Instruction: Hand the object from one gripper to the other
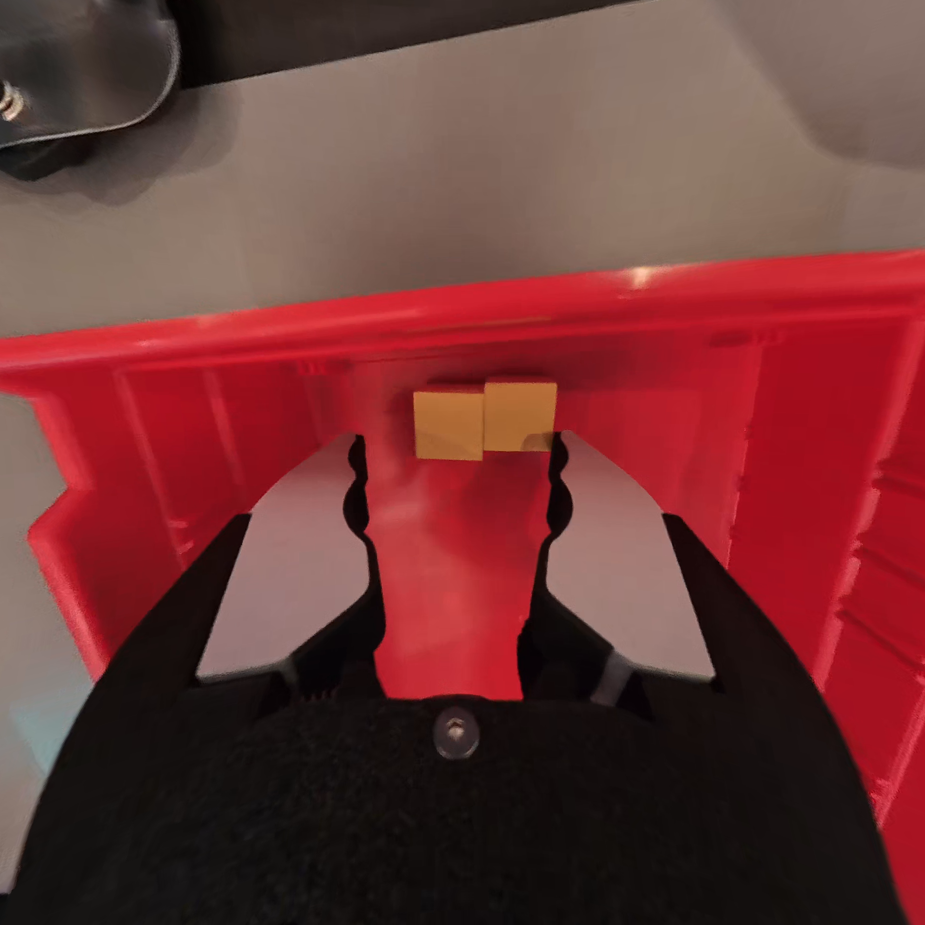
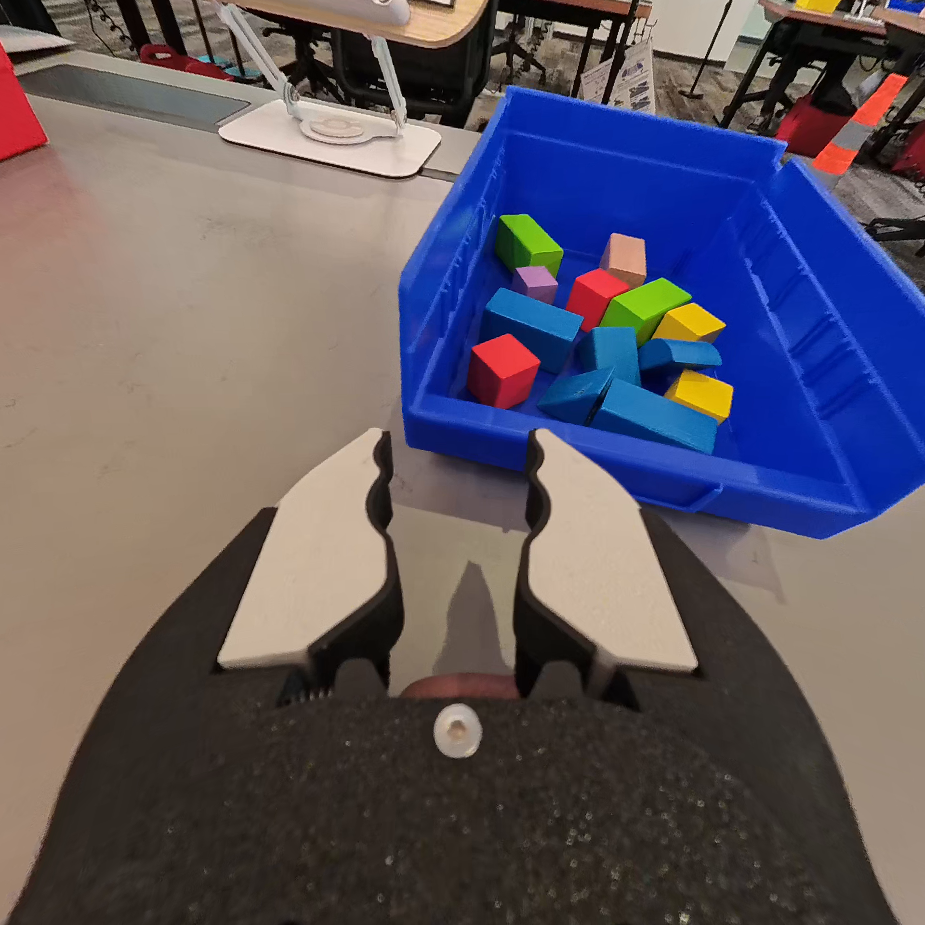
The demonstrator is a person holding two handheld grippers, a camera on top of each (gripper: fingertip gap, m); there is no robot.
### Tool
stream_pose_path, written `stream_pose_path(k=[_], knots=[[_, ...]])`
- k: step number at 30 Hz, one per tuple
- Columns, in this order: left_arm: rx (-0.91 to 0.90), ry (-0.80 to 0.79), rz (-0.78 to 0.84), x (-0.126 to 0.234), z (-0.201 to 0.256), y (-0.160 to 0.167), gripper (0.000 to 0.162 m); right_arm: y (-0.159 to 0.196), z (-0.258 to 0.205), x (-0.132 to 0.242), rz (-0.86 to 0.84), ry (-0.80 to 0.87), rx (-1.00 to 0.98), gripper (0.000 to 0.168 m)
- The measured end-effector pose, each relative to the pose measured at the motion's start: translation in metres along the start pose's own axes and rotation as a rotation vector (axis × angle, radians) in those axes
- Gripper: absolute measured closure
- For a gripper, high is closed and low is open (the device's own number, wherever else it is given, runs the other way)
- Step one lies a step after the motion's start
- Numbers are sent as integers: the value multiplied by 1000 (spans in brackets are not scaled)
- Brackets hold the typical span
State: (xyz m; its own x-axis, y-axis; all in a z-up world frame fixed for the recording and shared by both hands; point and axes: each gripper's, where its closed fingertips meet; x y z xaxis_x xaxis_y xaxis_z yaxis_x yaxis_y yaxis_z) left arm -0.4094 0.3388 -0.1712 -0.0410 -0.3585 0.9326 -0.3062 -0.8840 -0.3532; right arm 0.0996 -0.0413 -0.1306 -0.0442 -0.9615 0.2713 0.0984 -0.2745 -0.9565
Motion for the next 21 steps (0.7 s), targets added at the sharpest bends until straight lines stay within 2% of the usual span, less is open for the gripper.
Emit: stream_pose_path(k=[3,10,15,19,21], knots=[[34,-12,-5,0,-6,3,101,-2,1,1,7,13,33,117],[-8,6,-1,1,-5,0,103,0,-2,0,0,4,49,118],[-55,7,-37,-7,-2,-1,93,0,-3,0,-4,2,58,118],[-28,13,-80,-18,-3,2,83,1,-2,-1,-9,4,68,118],[-22,36,-89,-23,0,3,86,2,-1,-1,-11,5,69,118]])
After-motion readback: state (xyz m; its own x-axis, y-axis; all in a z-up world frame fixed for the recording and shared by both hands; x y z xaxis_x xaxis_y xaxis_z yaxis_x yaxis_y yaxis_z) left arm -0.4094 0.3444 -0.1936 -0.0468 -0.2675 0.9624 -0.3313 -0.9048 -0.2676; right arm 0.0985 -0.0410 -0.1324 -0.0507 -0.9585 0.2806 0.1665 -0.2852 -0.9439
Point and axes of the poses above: each gripper's, where its closed fingertips meet, x back along the fingers, y out of its underside, z = x × y across the jaws, and after that the axes turned 6 degrees about z, right-handed
